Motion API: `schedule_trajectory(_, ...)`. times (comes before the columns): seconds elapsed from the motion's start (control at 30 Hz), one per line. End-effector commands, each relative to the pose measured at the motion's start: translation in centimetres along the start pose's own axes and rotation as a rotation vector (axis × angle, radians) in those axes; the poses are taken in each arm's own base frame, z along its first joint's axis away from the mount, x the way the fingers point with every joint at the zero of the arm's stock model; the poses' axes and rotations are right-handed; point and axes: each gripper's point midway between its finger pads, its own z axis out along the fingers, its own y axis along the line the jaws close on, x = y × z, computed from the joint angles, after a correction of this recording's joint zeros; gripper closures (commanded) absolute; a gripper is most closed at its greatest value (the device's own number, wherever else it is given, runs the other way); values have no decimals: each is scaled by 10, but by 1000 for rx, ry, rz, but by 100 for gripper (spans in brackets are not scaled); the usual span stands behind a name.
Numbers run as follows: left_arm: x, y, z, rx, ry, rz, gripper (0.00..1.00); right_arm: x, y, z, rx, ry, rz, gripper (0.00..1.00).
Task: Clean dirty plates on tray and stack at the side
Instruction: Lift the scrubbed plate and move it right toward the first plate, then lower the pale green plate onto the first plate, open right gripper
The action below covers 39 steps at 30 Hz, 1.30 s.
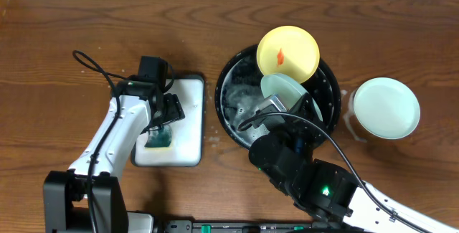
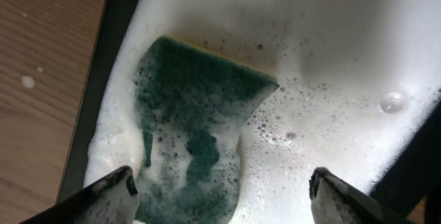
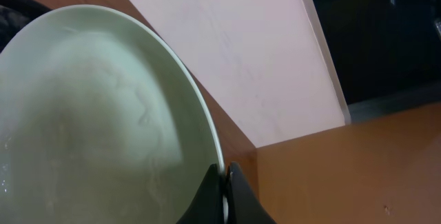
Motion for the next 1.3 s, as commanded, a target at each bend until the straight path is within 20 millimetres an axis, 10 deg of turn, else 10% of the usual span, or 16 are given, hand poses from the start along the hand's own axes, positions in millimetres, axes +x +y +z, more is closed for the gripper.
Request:
schedule_trajectory(0.0,-1,1,-1,-3,-2,3,18,-6,-7,-5,10,-16,34,99)
schedule_trajectory(1.0,-1,1,-1,-3,-2,3,18,-5,-7,-5,11,-14,107,99)
schedule_trajectory(1.27,-1,1,-1,-3,-2,3,18,48,25,31,-187,204,366,99)
